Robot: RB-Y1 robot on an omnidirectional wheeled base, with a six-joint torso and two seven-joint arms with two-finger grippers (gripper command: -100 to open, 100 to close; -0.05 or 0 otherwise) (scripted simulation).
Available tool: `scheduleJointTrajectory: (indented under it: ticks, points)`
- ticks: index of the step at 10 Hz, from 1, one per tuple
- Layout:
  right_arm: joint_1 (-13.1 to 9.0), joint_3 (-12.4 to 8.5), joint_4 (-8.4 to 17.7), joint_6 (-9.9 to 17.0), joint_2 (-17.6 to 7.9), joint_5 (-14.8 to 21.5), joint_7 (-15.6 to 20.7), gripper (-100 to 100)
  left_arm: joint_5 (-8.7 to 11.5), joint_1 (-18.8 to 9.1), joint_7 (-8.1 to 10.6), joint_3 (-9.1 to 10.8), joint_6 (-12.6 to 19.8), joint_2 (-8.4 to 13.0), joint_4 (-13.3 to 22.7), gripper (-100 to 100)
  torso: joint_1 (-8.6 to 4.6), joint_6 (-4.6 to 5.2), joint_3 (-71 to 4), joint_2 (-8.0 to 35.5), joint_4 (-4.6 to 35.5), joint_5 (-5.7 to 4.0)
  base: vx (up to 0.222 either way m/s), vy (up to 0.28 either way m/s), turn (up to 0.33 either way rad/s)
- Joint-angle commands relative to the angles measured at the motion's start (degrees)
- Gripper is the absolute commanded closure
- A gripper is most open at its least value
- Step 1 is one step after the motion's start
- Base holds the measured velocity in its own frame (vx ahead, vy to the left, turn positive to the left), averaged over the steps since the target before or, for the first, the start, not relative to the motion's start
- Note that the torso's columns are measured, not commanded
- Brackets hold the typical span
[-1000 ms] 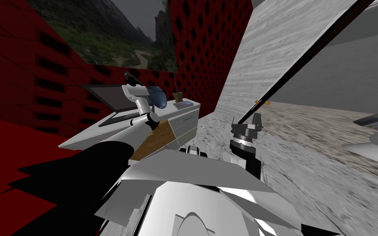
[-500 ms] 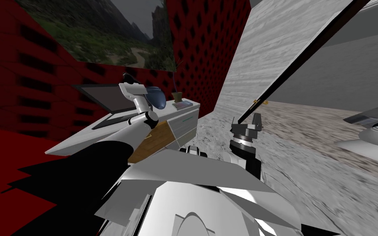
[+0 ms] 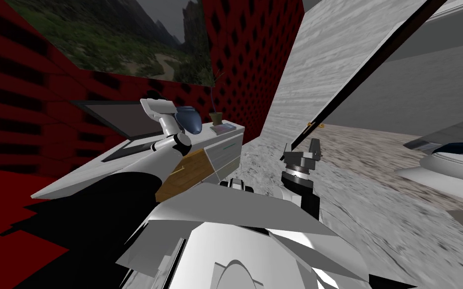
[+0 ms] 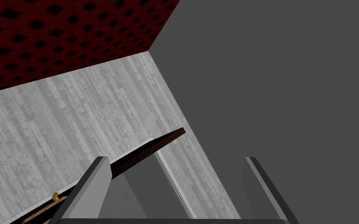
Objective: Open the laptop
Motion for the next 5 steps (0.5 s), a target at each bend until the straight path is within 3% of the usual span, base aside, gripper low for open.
scheduleJointTrajectory:
  ticks: [1, 5]
  points:
    - [0.0, 0.0, 0.0, 0.0, 0.0, 0.0, 0.0, 0, 0.1, 0.3, -0.76, -0.04, 2.5, -0.4, -0.2, -100, -0.11, 0.0, 0.1, 0.1, 0.0, 0.02, 0.017, 0.02, -0.023]
    - [0.0, 0.0, 0.0, 0.0, 0.0, 0.0, 0.0, 0, -0.3, -1.1, -1.63, 0.19, 5.9, 1.2, 1.9, -100, -0.23, 0.13, 0.0, 0.1, 0.1, -0.15, 0.008, 0.012, -0.058]
